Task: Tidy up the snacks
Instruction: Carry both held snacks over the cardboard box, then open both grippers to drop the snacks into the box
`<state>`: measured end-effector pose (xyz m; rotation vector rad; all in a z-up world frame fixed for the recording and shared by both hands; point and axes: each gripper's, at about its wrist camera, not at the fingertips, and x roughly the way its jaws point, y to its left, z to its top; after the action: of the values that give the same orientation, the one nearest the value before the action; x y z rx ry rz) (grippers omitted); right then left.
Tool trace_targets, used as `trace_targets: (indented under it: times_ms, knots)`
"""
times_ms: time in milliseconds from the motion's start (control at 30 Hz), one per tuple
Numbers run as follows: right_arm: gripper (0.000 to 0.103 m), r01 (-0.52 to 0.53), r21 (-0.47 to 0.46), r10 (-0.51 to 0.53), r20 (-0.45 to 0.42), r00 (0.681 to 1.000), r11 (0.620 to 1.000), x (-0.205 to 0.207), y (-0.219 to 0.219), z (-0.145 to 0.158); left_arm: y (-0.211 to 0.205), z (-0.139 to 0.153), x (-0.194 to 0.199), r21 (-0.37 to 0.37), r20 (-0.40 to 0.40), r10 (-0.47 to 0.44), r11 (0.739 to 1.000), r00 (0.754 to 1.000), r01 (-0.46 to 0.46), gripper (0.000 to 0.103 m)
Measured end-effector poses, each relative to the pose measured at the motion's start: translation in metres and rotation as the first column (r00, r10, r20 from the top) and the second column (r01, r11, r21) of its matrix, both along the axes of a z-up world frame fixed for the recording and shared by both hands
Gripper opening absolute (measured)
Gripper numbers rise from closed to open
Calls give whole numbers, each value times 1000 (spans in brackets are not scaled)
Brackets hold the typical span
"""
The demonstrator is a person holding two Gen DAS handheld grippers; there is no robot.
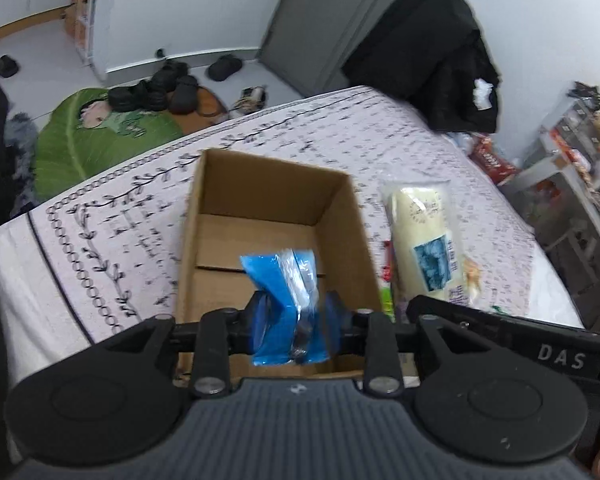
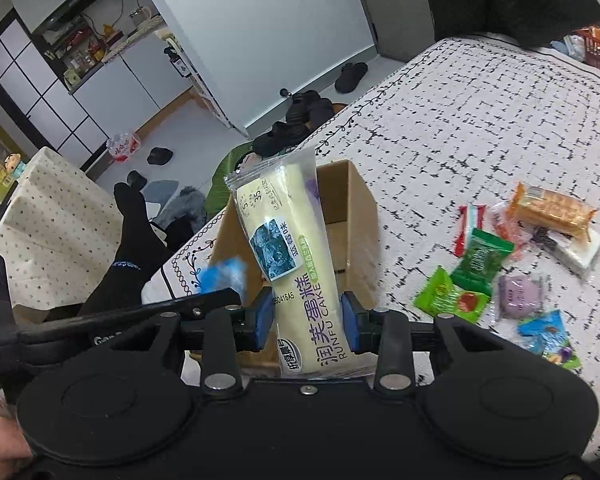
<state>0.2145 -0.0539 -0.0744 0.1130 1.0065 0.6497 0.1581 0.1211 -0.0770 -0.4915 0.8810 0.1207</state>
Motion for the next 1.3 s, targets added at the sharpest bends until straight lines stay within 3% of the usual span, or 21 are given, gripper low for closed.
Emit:
trace_targets:
  times_ms: [67,100,200,267,333,467,533,700,933,1067,1300]
  knots:
    - [36,7,5,-7,-10,1000,1000,4,5,-3,5,0,1,-22,-6,15,1000,1000,-15,48]
    - [37,9,11,-9,-17,1000,1000,6,7,-4,6,1,0,-25,-8,26,999,1000,-26,61]
    - [44,22,39,-20,-36,999,999,10,8,-6,9,8,-3,13,-5,56,998,998,-56,66]
    - [60,36,42,-35,-33,999,998,11,4,-4,12,13,-5,6,5,67,998,998,-67,74]
    - [69,49,47,-48,-19,999,998,8,-4,-1,14,19,-7,11,11,79,997,997,-79,83]
    - [95,71,53,-71,12,997,996,1,-24,7,9,28,-8,36,14,85,996,996,-85,86]
    - [100,87,48,-89,34,995,995,-4,-34,11,5,31,-9,33,25,85,996,996,-86,91]
    - [103,143,48,-145,49,988,989,-12,-65,11,-10,37,-12,39,48,89,995,995,-91,103]
    - [103,214,75,-216,19,976,974,-17,-104,8,-35,42,-12,53,39,42,998,998,-44,103]
    - [103,226,13,-226,118,967,974,-23,-117,14,-50,47,-15,58,51,13,998,999,-16,103]
    - [103,243,-39,-235,144,961,969,-24,-144,20,-77,55,-18,91,51,-23,996,998,19,103]
